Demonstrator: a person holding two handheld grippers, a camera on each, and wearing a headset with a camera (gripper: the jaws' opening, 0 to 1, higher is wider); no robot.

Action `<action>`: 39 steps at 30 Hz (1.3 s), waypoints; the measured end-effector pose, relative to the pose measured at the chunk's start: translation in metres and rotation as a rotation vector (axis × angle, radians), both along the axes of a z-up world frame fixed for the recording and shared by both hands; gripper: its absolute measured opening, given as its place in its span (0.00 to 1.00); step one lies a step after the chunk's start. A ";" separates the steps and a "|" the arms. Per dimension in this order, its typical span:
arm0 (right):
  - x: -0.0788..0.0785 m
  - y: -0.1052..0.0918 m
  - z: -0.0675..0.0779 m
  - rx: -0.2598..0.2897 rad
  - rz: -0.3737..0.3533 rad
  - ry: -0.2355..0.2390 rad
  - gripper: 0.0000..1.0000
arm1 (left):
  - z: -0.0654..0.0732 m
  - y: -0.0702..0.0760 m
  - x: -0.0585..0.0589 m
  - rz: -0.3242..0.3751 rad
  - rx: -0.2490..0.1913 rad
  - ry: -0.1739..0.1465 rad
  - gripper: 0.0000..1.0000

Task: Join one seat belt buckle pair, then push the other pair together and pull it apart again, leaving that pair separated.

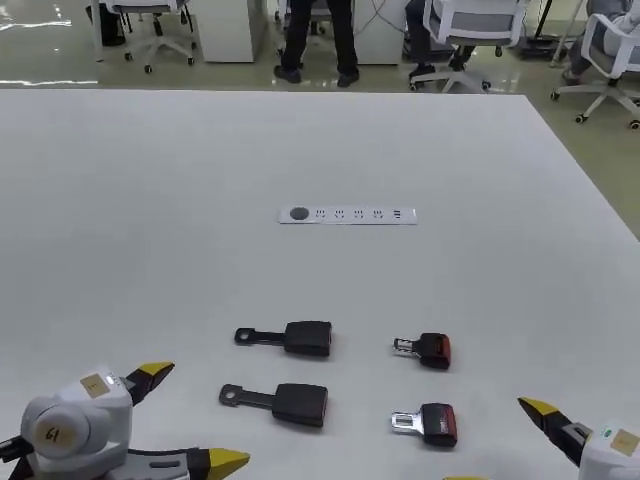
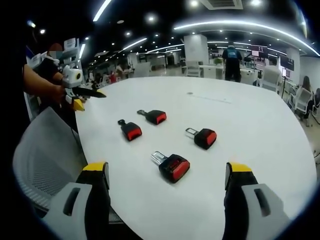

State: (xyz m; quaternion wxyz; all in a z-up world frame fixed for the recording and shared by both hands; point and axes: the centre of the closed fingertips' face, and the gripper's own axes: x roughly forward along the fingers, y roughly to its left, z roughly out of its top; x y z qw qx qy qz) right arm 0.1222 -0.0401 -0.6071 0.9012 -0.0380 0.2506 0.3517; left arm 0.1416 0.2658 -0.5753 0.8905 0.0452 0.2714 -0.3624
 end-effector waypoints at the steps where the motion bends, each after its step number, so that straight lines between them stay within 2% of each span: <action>1: 0.001 0.000 -0.001 -0.004 0.001 0.004 0.97 | -0.002 0.000 0.000 -0.002 0.001 0.002 1.00; 19: 0.017 0.011 -0.006 -0.019 0.051 0.014 0.94 | -0.017 -0.023 0.015 -0.070 0.024 0.027 1.00; 26: 0.022 0.017 -0.014 -0.035 0.086 0.032 0.92 | -0.023 -0.031 0.021 -0.098 0.038 0.043 1.00; 32: 0.030 0.017 -0.024 -0.041 0.106 0.053 0.90 | -0.035 -0.035 0.023 -0.131 0.047 0.056 1.00; 34: 0.032 0.018 -0.026 -0.040 0.110 0.054 0.89 | -0.040 -0.037 0.025 -0.153 0.067 0.062 0.99; 36: 0.034 0.019 -0.029 -0.048 0.121 0.061 0.89 | -0.038 -0.041 0.027 -0.167 0.070 0.068 0.99; 39: 0.035 0.021 -0.031 -0.054 0.138 0.068 0.86 | -0.043 -0.043 0.030 -0.191 0.084 0.070 0.99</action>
